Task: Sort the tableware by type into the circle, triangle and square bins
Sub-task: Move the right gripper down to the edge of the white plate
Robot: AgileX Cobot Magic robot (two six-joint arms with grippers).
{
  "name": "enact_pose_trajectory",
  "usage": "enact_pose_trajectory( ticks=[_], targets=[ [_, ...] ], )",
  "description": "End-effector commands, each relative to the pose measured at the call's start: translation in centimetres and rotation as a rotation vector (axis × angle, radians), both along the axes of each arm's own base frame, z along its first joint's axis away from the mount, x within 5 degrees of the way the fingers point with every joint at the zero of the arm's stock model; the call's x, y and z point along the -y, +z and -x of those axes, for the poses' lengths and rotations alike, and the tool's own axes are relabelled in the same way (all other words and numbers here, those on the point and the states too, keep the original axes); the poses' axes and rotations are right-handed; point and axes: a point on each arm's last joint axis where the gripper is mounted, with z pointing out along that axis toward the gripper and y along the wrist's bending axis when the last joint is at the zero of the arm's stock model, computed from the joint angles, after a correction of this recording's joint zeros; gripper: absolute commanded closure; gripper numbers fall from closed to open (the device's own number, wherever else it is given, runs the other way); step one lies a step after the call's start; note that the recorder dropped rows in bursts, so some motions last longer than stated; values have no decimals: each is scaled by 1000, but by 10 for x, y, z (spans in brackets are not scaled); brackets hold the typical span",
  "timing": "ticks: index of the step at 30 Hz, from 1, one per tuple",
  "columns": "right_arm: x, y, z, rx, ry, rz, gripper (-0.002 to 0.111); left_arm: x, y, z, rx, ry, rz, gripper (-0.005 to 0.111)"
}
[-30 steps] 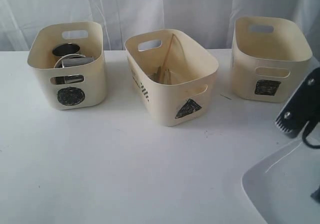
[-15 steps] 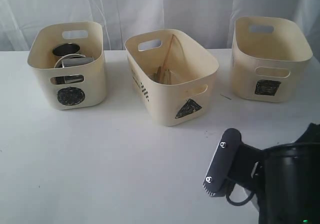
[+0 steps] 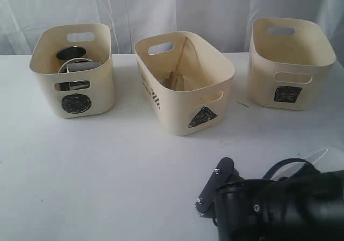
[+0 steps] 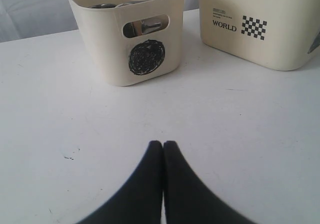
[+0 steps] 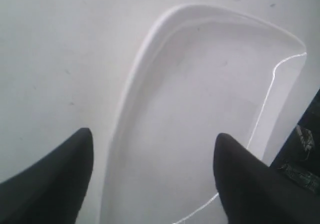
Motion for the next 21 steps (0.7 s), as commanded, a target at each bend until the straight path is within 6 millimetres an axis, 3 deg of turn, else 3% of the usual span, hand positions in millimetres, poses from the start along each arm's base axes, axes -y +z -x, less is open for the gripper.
enact_pose_trajectory(
  ticks=[1,15,21],
  targets=[
    [-13,-2,-8,33,-18,-60,44,0,-1,0,2,2,4,107],
    [-20,-34,-18,38,7,25,44,0,-1,0,2,2,4,107],
    [-11,-44,-28,29,-21,67,44,0,-1,0,2,2,4,107]
  ],
)
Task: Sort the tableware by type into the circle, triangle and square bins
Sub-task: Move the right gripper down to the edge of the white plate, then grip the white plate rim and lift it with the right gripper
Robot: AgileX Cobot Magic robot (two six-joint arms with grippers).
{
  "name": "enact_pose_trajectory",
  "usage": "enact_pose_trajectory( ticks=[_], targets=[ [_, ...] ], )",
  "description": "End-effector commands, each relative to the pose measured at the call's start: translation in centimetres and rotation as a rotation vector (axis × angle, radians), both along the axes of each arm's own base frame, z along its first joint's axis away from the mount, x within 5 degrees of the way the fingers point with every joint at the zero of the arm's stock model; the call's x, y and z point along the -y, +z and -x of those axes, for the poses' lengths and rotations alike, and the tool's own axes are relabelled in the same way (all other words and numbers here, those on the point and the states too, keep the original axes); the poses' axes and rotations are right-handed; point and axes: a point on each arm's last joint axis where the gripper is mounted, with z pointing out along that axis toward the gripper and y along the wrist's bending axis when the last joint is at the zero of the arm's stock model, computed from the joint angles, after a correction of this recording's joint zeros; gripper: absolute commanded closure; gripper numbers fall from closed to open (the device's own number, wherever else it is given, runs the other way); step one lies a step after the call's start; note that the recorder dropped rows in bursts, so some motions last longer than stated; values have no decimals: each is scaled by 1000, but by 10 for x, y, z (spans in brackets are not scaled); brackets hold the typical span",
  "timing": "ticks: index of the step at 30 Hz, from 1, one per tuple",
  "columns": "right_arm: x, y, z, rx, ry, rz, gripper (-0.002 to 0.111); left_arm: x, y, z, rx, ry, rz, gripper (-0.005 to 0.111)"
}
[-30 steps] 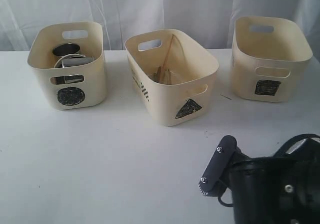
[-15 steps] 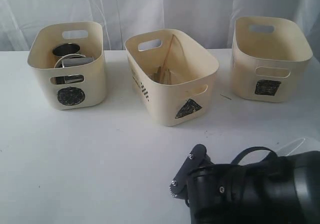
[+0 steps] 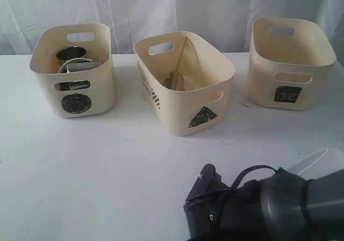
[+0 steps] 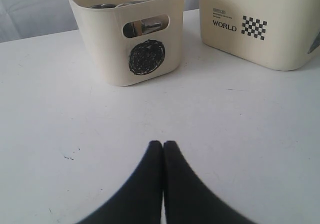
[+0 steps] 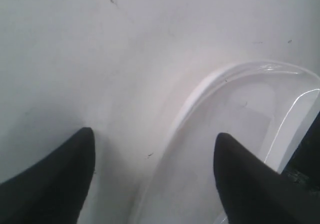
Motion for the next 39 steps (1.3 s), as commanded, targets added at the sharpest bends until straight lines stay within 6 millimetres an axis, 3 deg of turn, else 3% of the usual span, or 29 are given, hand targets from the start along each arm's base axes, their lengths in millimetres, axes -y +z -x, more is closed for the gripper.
enact_pose_trajectory(
  ticks=[1,12,17,20,24,28,32,39],
  targets=[
    [9,-8,-11,1,-37,30,44,0,-1,0,2,2,4,107],
    [21,-31,-21,-26,-76,12,47,0,-1,0,2,2,4,107],
    [12,-41,-16,-66,-136,-126,89,0,-1,0,2,2,4,107],
    [9,-40,-16,-60,-134,-162,105,0,-1,0,2,2,4,107],
    [6,-16,-19,2,-115,-255,108,0,-1,0,2,2,4,107],
    [6,35,-16,142,-96,-412,108,0,-1,0,2,2,4,107],
    [15,71,-10,232,-100,-509,108,0,-1,0,2,2,4,107],
    [32,114,2,337,-84,-610,108,0,-1,0,2,2,4,107]
  ],
)
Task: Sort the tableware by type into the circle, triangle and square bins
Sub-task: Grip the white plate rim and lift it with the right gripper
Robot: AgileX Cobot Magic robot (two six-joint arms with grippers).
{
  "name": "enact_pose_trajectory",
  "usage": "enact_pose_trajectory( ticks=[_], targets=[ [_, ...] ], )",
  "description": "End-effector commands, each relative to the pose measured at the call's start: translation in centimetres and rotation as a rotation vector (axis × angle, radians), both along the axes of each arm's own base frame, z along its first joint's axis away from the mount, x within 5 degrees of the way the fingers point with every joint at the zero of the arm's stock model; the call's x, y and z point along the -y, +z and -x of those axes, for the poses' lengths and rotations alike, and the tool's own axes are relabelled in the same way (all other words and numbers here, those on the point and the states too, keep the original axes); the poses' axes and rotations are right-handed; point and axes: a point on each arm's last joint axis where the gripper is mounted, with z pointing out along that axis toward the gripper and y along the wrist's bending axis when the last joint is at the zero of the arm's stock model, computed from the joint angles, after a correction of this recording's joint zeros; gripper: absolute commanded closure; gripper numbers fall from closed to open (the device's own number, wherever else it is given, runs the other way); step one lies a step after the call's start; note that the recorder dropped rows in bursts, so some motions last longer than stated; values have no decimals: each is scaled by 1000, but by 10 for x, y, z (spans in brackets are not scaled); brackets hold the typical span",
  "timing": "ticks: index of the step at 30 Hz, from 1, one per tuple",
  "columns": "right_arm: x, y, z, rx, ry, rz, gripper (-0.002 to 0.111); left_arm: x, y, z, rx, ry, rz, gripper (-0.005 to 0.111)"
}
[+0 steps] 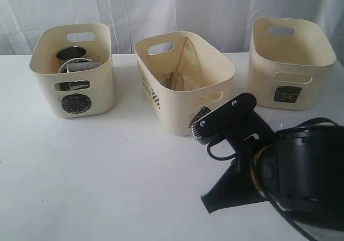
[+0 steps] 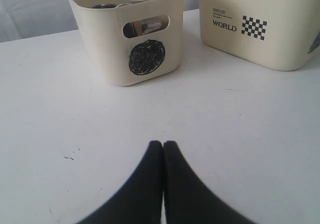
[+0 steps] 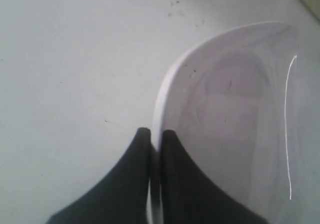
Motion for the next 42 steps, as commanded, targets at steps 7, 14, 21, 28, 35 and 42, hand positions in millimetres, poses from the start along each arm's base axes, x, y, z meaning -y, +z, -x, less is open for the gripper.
enact_pose_trajectory(
  ticks=[7,14,21,28,35,42],
  targets=[
    [13,47,17,118,40,-102,108,0,-1,0,2,2,4,107],
    [8,73,21,182,135,-114,108,0,-1,0,2,2,4,107],
    [5,92,18,230,141,-135,108,0,-1,0,2,2,4,107],
    [5,112,16,274,165,-138,108,0,-1,0,2,2,4,107],
    [4,146,22,360,228,-180,108,0,-1,0,2,2,4,107],
    [1,167,21,452,346,-128,108,0,-1,0,2,2,4,107]
  ],
)
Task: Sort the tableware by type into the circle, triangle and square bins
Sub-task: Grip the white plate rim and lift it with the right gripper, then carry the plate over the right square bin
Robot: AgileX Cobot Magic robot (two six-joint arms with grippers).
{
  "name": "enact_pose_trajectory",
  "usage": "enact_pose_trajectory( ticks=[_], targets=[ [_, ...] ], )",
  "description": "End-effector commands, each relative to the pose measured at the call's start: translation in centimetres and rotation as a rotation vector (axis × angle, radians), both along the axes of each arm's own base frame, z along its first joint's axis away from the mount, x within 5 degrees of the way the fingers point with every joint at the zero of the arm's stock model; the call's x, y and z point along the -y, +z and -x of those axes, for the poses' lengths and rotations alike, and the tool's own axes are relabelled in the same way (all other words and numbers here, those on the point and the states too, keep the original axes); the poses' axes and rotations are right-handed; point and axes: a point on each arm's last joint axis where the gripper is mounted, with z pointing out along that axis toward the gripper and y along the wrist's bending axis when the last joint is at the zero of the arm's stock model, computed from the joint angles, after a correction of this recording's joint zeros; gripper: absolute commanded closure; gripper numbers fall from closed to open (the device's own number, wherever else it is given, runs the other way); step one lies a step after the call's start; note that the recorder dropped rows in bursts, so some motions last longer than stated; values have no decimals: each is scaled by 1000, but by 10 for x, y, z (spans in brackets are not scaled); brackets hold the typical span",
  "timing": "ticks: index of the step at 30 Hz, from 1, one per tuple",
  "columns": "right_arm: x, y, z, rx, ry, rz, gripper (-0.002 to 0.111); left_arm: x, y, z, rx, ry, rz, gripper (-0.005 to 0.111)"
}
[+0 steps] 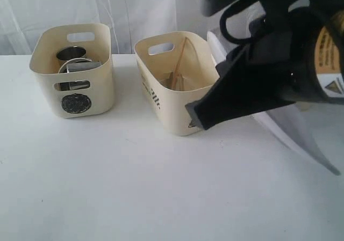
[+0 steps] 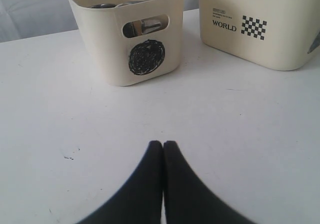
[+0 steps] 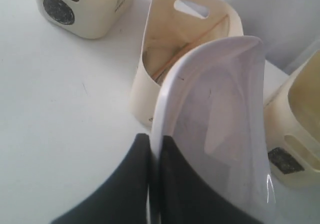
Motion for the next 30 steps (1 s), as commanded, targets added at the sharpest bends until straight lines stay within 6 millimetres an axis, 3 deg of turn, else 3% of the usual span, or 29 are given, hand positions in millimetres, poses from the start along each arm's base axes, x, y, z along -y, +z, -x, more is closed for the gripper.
enact_pose_trajectory(
  ticks=[1,13,30],
  targets=[
    [0,19,-1,135,79,50,108,0,-1,0,2,2,4,107],
    [6,44,-12,347,82,107,108,0,-1,0,2,2,4,107],
    [37,48,-84,470,4,68,108,0,-1,0,2,2,4,107]
  ],
)
